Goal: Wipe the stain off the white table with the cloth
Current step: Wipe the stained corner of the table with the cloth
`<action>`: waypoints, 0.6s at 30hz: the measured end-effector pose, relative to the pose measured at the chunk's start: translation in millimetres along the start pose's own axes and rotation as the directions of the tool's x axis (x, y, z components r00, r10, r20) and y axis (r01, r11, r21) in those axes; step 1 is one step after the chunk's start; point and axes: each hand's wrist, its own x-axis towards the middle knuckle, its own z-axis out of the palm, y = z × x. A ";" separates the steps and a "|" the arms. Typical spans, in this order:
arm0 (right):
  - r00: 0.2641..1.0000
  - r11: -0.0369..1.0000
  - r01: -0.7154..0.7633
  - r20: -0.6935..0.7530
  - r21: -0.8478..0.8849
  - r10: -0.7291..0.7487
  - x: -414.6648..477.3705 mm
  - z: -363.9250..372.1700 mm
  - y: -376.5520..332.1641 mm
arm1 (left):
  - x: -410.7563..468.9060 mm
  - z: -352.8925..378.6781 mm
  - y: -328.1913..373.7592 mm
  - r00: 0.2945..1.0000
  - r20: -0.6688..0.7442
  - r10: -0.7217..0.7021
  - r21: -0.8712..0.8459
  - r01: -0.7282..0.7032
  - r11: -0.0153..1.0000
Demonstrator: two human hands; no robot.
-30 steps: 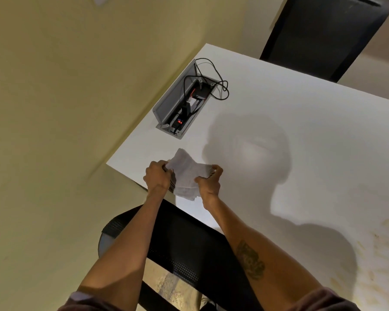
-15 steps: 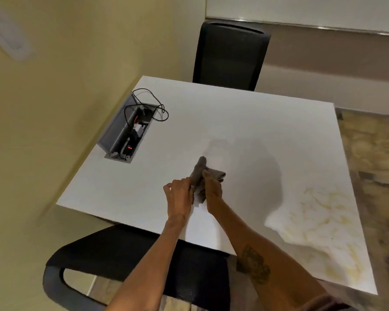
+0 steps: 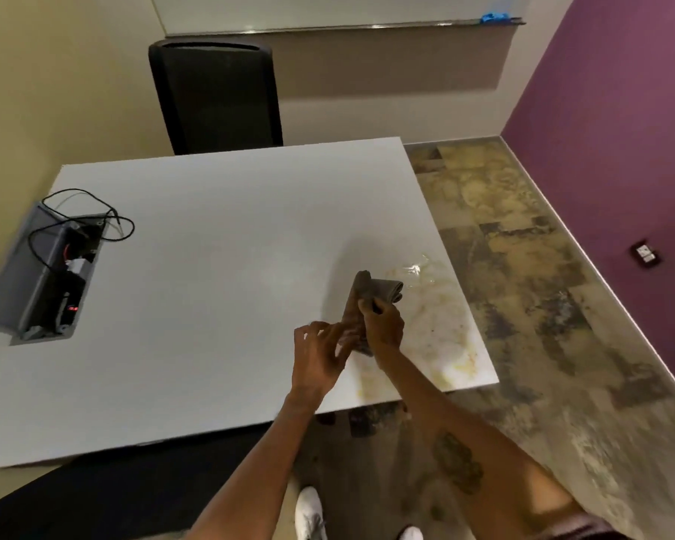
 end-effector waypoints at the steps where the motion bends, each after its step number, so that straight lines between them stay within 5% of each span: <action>1: 1.000 1.000 0.011 -0.028 -0.010 -0.011 6.3 -19.3 8.0 | 0.4 6.2 9.0 0.998 0.050 -0.034 0.022 0.033 0.999; 7: 0.979 0.964 -0.024 -0.203 -0.266 -0.032 42.9 -129.7 61.6 | -4.8 31.6 24.8 0.973 0.154 -0.172 0.136 0.152 0.979; 12: 0.963 0.790 -0.007 -0.216 -0.613 -0.160 51.0 -190.2 101.7 | -14.3 44.7 9.7 0.941 0.156 -0.300 0.163 0.275 0.947; 18: 0.964 0.806 -0.028 -0.229 -0.591 -0.134 50.2 -193.2 136.7 | -12.9 55.8 -24.2 0.899 0.171 -0.403 0.246 0.357 0.901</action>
